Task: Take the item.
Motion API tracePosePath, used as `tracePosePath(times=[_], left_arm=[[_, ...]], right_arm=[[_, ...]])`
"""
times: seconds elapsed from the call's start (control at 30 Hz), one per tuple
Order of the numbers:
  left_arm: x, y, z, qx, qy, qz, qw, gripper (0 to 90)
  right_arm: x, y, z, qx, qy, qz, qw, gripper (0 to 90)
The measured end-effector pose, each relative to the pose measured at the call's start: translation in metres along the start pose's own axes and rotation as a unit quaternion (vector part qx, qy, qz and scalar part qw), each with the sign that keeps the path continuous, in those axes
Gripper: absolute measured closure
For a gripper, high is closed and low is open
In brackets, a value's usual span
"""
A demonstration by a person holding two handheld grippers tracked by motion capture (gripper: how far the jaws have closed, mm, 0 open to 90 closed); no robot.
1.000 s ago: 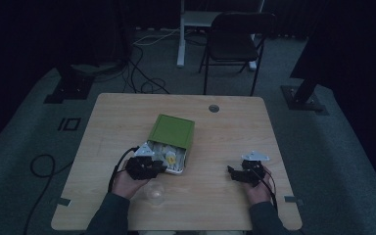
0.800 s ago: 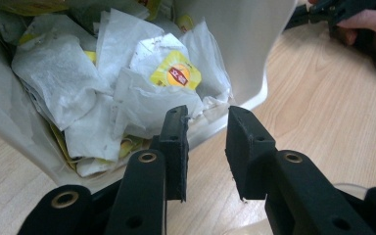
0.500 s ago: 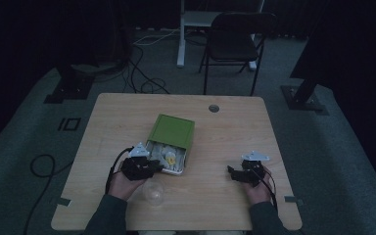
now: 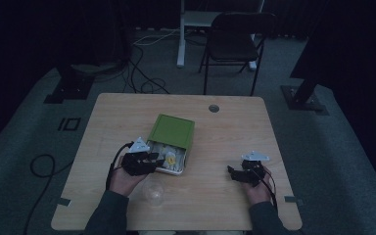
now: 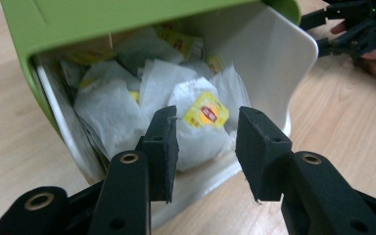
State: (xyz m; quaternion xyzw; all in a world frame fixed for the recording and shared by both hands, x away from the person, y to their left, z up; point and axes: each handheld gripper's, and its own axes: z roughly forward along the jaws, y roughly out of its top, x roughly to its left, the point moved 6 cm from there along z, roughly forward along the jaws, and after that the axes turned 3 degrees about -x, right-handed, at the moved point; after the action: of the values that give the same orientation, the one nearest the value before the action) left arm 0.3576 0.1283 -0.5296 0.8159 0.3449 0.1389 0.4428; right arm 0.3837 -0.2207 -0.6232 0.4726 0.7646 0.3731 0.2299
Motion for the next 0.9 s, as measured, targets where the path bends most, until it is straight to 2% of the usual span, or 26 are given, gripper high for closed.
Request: tracePosePath(times=[0.27, 0.4, 0.6, 0.8, 0.9], left_arm=[[0.002, 0.002, 0.007, 0.012, 0.021, 0.011, 0.9996, 60.0], [0.002, -0.002, 0.011, 0.019, 0.020, 0.017, 0.9995, 59.6], [0.004, -0.007, 0.014, 0.026, 0.022, 0.012, 0.9993, 60.4], [0.005, -0.011, 0.015, 0.039, 0.024, 0.017, 0.9988, 69.9], [0.004, -0.012, 0.016, 0.043, 0.021, 0.018, 0.9987, 79.5]], right_arm=[[0.000, 0.000, 0.000, 0.000, 0.000, 0.000, 1.0000, 21.0], [0.000, 0.000, 0.000, 0.000, 0.000, 0.000, 1.0000, 20.9], [0.000, 0.000, 0.000, 0.000, 0.000, 0.000, 1.0000, 21.0], [0.000, 0.000, 0.000, 0.000, 0.000, 0.000, 1.0000, 20.9], [0.000, 0.000, 0.000, 0.000, 0.000, 0.000, 1.0000, 20.9]])
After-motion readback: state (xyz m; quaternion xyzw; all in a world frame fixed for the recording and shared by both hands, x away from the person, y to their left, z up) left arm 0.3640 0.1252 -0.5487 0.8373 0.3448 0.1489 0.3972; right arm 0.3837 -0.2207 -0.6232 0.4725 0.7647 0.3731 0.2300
